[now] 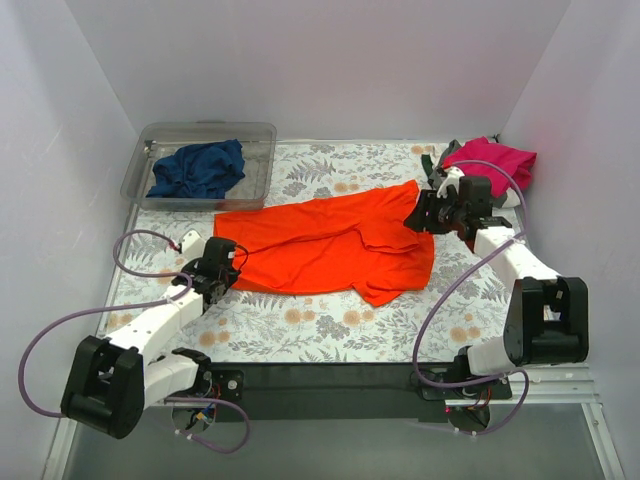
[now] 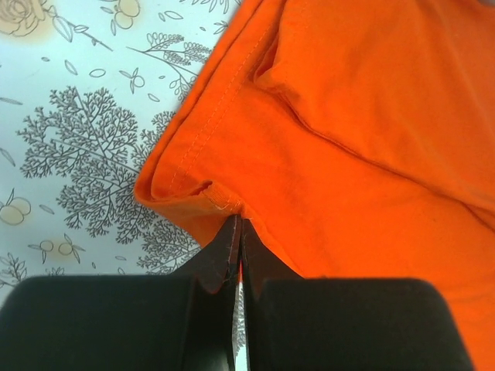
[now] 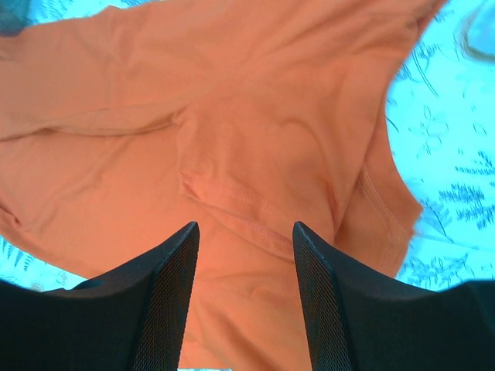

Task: Fold and stack the t-shirts
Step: Fold the tshirt

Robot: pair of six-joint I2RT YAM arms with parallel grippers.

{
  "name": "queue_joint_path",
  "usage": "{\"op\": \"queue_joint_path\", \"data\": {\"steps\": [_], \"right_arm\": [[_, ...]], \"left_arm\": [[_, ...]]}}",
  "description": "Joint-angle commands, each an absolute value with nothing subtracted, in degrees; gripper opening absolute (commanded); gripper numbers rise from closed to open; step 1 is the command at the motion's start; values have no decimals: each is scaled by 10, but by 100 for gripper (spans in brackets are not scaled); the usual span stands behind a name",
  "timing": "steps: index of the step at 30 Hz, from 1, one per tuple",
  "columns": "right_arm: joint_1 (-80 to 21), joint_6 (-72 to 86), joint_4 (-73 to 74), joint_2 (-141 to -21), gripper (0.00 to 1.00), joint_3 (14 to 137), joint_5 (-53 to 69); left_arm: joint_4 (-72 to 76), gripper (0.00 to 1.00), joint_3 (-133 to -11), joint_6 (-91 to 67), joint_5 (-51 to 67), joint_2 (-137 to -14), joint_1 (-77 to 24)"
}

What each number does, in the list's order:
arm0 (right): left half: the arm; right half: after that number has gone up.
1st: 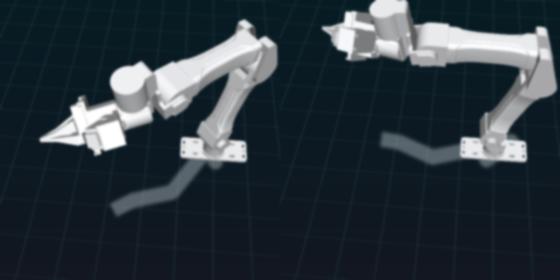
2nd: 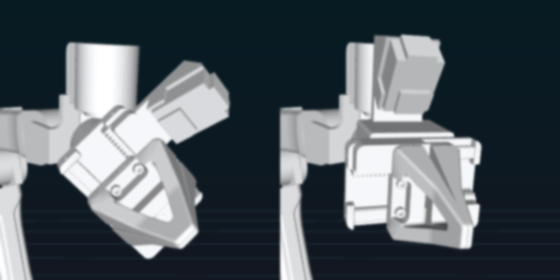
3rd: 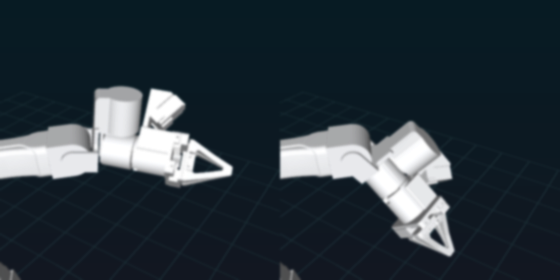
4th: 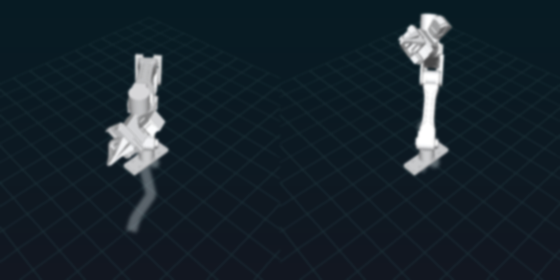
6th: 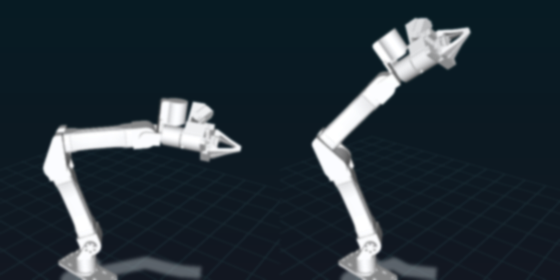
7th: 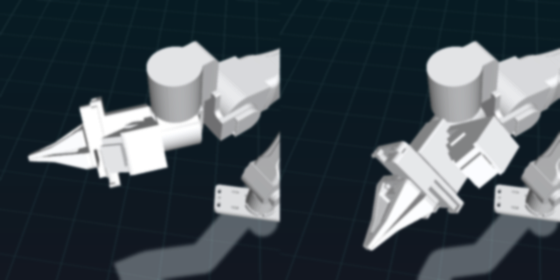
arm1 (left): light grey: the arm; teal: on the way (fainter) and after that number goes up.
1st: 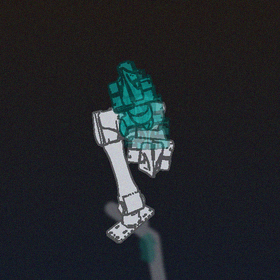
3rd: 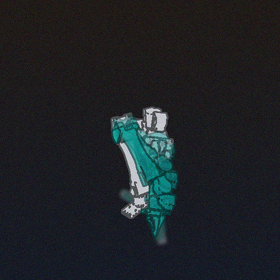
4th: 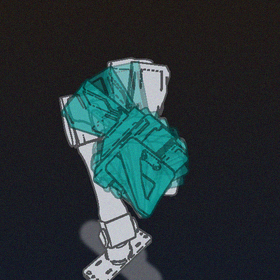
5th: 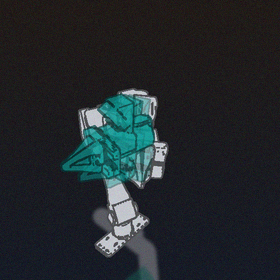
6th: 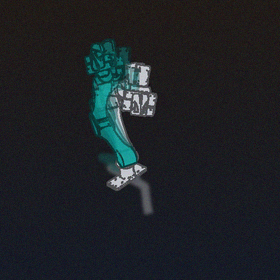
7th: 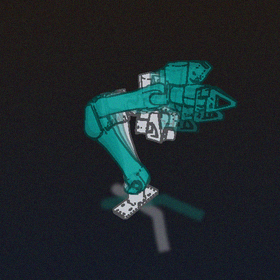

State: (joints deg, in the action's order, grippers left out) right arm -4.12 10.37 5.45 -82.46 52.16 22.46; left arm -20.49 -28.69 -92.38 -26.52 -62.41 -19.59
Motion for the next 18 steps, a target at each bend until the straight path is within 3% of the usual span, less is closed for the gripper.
{"op": "queue_joint_path", "data": {"steps": [1,10,18], "right_arm": [[-38,109,54,-787,47,497,184],[-39,111,131,-624,48,382,103],[-39,122,171,-616,46,352,135]], "left_arm": [[-159,0,-308,-883,-264,-635,-186],[-92,0,-310,-840,-228,-670,-161],[-70,0,-312,-805,-229,-687,-152]]}}
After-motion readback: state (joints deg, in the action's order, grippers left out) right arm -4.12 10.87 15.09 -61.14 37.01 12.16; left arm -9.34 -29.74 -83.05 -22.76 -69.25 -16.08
